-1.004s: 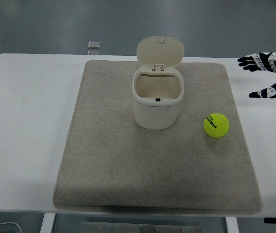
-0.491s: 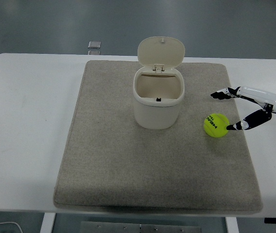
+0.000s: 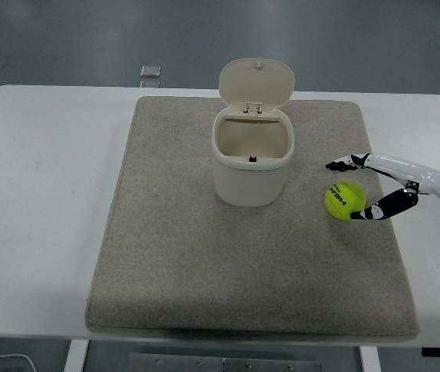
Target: Pick up the tennis ball and place it in the box.
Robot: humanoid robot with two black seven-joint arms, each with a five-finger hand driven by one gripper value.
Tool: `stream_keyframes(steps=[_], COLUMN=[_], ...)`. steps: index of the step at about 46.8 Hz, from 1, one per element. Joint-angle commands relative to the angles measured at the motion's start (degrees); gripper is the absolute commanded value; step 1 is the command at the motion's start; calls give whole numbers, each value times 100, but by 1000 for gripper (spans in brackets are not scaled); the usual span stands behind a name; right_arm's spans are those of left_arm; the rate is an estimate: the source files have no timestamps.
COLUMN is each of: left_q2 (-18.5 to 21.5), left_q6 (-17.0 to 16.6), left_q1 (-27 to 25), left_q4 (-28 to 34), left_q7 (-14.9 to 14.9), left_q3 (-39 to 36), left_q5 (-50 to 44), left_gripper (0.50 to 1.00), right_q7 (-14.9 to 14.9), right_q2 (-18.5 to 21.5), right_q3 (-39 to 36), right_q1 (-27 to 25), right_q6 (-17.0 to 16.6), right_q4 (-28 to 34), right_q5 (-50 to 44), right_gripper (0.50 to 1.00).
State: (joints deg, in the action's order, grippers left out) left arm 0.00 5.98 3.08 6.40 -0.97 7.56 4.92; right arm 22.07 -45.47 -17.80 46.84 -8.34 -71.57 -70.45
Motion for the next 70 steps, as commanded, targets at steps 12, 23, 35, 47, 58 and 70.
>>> stream_keyframes(steps=[12,23,35,47,58,70], left_q2=[0,0,0,0,0,0], left_q6=[0,0,0,0,0,0], left_q1=[0,0,0,0,0,0], left_q4=[-7,2,2,2,2,2], left_q7=[0,0,0,0,0,0], left_q3=[0,0,0,0,0,0], left_q5=[0,0,0,0,0,0], left_gripper=[992,992,992,992,992,992], right_q7=[8,8,43,474,623,553], right_q2=[38,47,30,-67,3,398], right_q3=[14,14,-21,-416,-1023,-1287], right_q1=[-78,-78,-17,291,405,572], right_q6=[114,105,61,8,-624,-721], right_q4=[37,37,29,-226,-472,-551], right_q5=[-39,-170,-188,-100,-91,-91], right_gripper=[834,721,578,515,513,513])
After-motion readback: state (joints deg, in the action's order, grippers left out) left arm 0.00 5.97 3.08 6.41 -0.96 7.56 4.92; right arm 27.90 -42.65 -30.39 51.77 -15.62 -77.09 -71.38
